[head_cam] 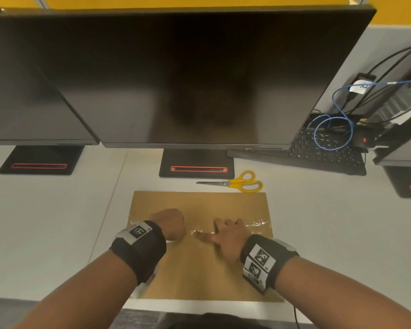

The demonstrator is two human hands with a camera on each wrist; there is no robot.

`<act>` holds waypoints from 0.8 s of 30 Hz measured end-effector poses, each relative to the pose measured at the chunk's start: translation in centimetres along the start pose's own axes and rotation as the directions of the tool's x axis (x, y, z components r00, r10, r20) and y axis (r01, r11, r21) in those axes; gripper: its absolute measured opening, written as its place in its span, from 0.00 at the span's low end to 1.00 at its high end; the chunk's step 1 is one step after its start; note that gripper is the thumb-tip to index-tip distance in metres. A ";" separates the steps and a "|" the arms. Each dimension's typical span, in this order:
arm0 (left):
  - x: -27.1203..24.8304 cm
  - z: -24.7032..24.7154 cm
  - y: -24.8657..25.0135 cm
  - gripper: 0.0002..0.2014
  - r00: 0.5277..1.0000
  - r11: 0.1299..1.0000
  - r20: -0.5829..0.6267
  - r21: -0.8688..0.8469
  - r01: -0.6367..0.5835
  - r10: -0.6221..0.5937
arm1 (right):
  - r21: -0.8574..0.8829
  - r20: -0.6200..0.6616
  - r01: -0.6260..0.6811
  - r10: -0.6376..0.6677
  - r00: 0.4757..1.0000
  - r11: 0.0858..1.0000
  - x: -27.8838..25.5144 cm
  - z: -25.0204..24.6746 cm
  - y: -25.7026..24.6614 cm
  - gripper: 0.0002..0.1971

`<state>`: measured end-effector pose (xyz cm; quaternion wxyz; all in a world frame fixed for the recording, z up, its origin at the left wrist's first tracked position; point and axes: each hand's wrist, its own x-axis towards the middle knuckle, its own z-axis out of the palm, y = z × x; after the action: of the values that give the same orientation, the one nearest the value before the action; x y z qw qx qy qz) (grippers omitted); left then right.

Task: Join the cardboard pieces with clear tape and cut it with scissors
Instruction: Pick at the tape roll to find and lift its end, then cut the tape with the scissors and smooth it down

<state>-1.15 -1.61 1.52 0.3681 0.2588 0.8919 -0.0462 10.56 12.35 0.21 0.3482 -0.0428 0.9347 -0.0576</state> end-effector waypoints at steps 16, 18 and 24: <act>1.1 -0.3 0.8 0.10 0.998 0.999 0.036 0.006 0.053 -0.053 | 0.345 -0.315 -0.253 0.365 0.876 0.904 2.1 -3.3 11.8 0.28; 1.2 -0.4 0.7 0.11 0.998 0.999 0.047 0.003 0.050 -0.050 | 0.346 -0.255 -0.251 0.348 0.902 0.904 2.6 -3.3 12.7 0.28; 1.4 -0.5 0.8 0.11 0.997 0.998 0.065 0.052 0.030 -0.034 | 0.220 -0.273 -0.266 0.321 0.907 0.938 3.2 -3.2 13.5 0.23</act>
<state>-1.90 -0.19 1.03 0.3896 0.2520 0.8819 -0.0832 5.56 25.62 -1.32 0.2071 0.1394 0.9638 -0.0932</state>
